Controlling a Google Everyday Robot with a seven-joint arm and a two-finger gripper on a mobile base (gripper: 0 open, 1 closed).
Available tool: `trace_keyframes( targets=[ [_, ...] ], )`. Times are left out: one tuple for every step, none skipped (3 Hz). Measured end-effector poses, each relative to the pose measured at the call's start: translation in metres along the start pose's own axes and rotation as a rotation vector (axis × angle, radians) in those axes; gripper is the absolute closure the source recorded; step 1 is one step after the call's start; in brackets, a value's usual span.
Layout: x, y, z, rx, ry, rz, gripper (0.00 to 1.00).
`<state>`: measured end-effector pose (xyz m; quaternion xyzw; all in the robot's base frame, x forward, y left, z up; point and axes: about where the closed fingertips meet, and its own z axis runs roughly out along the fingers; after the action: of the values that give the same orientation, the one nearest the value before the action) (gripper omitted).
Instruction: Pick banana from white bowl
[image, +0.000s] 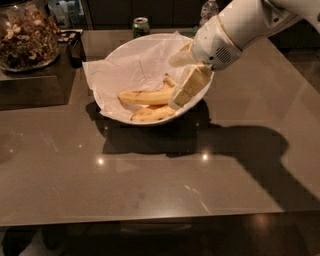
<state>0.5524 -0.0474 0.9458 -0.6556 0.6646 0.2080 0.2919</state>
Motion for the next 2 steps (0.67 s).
trace_keyframes(
  targets=[
    [-0.007,-0.016,0.018,-0.036,-0.02,-0.008,0.19],
    [-0.012,-0.03,0.034,-0.065,-0.032,-0.016,0.18]
  ],
)
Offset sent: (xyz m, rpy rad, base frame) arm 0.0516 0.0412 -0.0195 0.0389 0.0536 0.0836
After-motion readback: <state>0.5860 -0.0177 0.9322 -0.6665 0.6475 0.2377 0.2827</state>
